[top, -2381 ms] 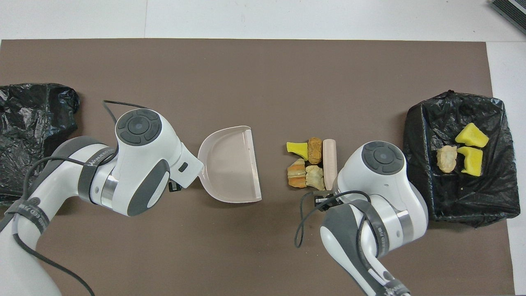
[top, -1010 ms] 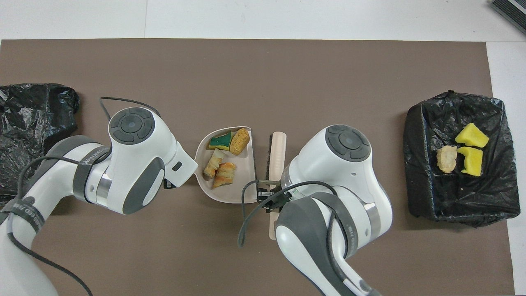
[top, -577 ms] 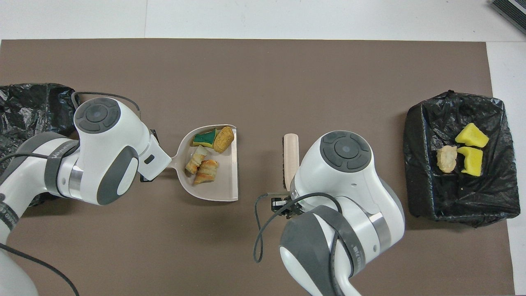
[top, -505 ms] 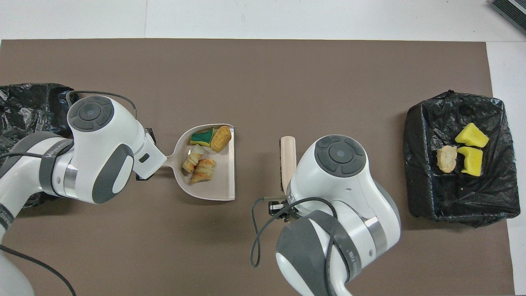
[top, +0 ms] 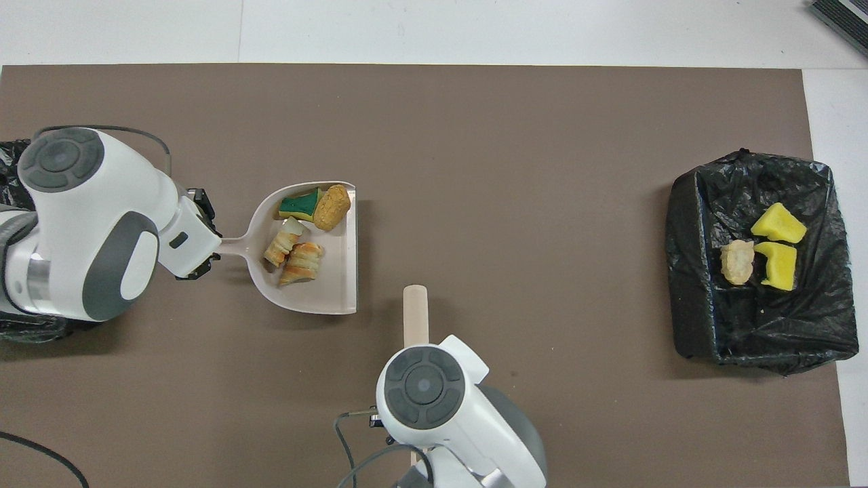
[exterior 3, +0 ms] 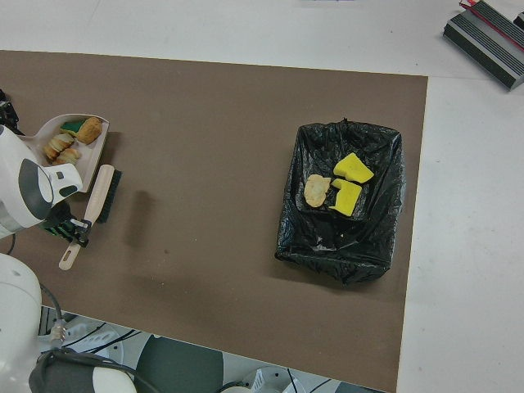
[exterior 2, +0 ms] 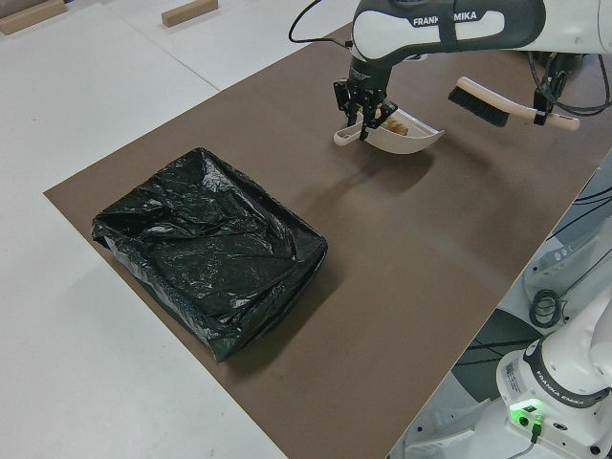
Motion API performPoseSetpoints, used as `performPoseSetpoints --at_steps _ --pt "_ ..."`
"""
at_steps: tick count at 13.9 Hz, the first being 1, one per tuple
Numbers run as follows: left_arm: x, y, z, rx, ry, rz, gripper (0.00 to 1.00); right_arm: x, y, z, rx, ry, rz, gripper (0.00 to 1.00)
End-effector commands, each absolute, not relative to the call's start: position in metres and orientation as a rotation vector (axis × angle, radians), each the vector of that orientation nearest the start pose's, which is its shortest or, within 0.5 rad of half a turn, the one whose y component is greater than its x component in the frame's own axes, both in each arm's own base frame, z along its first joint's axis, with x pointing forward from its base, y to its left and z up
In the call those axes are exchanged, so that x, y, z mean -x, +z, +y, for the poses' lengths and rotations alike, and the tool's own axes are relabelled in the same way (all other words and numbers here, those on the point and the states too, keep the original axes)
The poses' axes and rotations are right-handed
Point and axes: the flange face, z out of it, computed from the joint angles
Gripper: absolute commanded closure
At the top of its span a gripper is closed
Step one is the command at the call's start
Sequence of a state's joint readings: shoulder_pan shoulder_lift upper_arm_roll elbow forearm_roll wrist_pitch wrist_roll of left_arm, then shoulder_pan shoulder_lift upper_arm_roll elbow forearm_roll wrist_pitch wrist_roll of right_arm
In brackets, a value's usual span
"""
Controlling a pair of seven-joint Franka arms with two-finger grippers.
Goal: Sweep and dump trash in bin
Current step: 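Carry the loaded dustpan over the nearby black bin with the left gripper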
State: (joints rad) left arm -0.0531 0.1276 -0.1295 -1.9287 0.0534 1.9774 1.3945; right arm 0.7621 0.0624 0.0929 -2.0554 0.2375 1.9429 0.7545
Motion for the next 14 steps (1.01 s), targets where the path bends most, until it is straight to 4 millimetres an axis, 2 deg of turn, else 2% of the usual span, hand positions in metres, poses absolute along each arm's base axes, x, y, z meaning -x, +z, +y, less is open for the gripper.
performPoseSetpoints --at_steps 1,3,5,6,7,8,9,10,11,14 --pt "-0.575 0.455 -0.061 2.202 0.125 2.269 1.00 -0.324 0.370 0.446 3.115 0.385 0.078 1.00" --pt "-0.579 0.458 -0.017 2.221 0.130 2.273 1.00 -0.312 0.362 0.456 3.121 0.385 0.062 1.00" --pt "-0.582 0.466 0.034 2.272 0.048 2.265 1.00 -0.308 0.358 0.452 3.124 0.389 0.020 1.00" --pt "-0.582 0.469 0.064 2.344 -0.004 2.207 1.00 -0.304 0.352 0.449 3.130 0.403 -0.011 1.00" --pt "-0.584 0.476 0.087 2.387 -0.036 2.157 1.00 -0.294 0.345 0.452 3.133 0.397 -0.028 1.00" --pt "-0.585 0.478 0.101 2.405 -0.040 2.132 1.00 -0.289 0.336 0.449 3.125 0.370 -0.022 1.00" --pt "-0.583 0.482 0.120 2.397 -0.051 2.131 1.00 -0.289 0.336 0.450 3.120 0.360 -0.009 0.91" --pt "-0.581 0.486 0.140 2.377 -0.068 2.139 1.00 -0.291 0.339 0.451 3.120 0.360 0.024 0.30" --pt "-0.580 0.490 0.160 2.371 -0.081 2.130 1.00 -0.292 0.341 0.454 3.122 0.365 0.043 0.00" --pt "-0.578 0.509 0.226 2.428 -0.118 2.026 1.00 -0.303 0.361 0.454 3.132 0.394 0.055 0.00"
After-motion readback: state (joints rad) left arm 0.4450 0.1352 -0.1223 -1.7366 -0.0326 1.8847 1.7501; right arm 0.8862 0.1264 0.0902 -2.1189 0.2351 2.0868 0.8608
